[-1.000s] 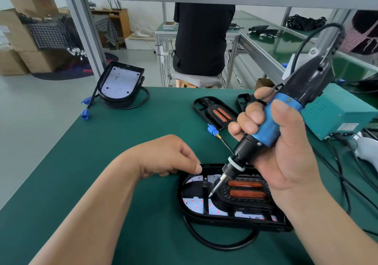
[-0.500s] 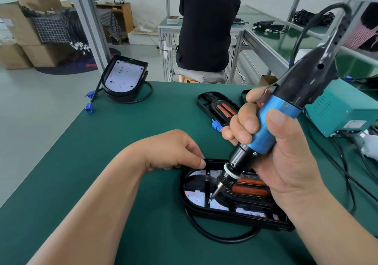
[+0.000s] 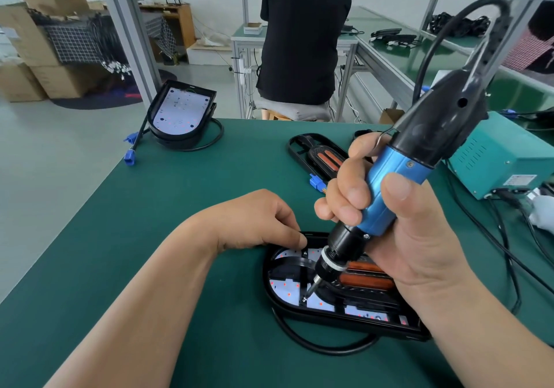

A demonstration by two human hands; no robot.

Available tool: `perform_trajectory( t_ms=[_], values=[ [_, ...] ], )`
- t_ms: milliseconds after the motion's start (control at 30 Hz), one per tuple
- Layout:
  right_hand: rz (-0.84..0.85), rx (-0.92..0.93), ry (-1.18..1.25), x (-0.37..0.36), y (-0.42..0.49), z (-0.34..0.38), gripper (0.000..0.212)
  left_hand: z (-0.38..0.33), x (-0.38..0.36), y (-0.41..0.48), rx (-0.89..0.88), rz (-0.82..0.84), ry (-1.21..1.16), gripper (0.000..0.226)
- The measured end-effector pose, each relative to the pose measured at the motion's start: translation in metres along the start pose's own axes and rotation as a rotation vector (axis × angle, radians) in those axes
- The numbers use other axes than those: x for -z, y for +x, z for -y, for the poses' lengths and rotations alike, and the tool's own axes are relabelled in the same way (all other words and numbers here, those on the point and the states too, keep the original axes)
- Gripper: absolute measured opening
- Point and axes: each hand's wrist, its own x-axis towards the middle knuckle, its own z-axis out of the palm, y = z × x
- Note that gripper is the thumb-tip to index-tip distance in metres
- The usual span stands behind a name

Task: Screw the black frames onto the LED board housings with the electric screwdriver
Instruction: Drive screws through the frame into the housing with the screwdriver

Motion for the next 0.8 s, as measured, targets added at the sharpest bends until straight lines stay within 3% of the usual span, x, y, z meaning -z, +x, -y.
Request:
perform_trajectory(
  t_ms=[133,500,667,800],
  values=[
    [0.053,-0.036,0.076,0.000,0.000,0.000,0.039,-0.002,0.000,-0.003,0.001,0.025,-0.041,0.036],
    [0.136,-0.064,0.114,-0.002,0.003,-0.002,0.035,0.001,0.000,-0.002,-0.021,0.053,-0.130,0.029],
    [0.019,0.024,0.073,0.000,0.002,-0.001,0.050,0.007,-0.001,0.001,0.005,0.055,-0.122,0.021],
    [-0.122,0.122,0.113,0.003,0.003,0.006,0.051,0.011,0.000,0.004,0.038,0.106,-0.308,0.033]
  ],
)
